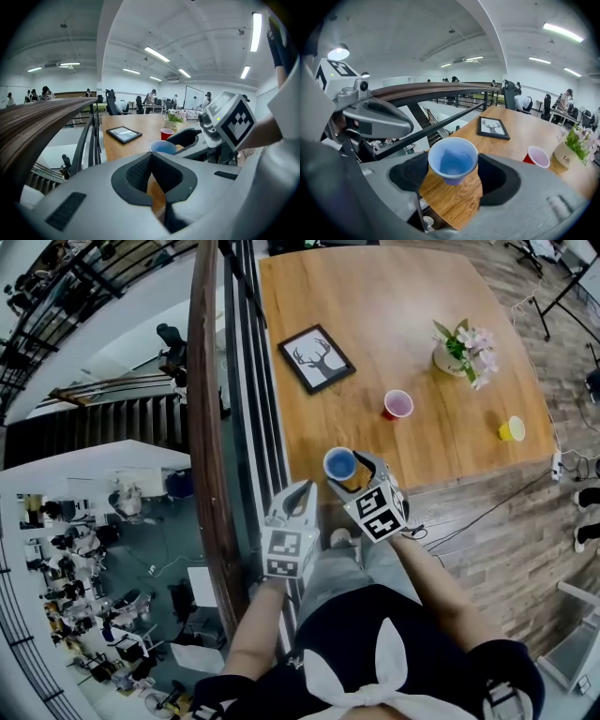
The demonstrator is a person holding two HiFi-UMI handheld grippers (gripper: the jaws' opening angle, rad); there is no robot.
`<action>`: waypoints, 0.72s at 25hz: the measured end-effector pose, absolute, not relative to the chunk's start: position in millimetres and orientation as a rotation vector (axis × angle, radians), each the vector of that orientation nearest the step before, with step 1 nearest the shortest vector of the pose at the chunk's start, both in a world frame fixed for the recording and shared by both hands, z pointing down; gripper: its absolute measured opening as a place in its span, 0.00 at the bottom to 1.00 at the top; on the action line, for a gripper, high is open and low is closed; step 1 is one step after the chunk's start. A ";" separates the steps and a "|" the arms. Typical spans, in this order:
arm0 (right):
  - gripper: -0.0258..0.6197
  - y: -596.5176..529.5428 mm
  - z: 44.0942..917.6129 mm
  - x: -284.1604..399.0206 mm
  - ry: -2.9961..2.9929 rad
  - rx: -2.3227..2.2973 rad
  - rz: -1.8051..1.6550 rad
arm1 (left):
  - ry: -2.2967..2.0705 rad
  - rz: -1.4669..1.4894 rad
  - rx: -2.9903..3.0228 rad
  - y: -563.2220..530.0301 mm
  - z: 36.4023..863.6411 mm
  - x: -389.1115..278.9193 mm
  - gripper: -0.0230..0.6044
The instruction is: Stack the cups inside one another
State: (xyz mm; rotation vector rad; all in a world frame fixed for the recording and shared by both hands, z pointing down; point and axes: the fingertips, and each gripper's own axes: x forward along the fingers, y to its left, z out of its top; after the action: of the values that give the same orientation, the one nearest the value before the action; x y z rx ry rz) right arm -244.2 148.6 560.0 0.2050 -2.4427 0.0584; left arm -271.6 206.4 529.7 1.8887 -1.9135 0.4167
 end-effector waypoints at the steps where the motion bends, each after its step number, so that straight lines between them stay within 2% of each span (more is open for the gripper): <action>1: 0.54 146.9 556.6 -242.5 -2.450 0.208 0.056 | -1.901 0.431 1.895 206.6 530.4 -269.3 0.06; 18: 0.54 104.7 493.1 -207.9 -2.557 0.302 0.032 | -1.928 0.343 1.915 169.1 501.5 -268.6 0.06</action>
State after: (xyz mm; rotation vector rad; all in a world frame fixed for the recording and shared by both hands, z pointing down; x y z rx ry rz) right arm -207.9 104.7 493.1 0.3021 -2.5571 0.0317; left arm -268.6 169.1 501.5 1.9145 -1.9277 0.3427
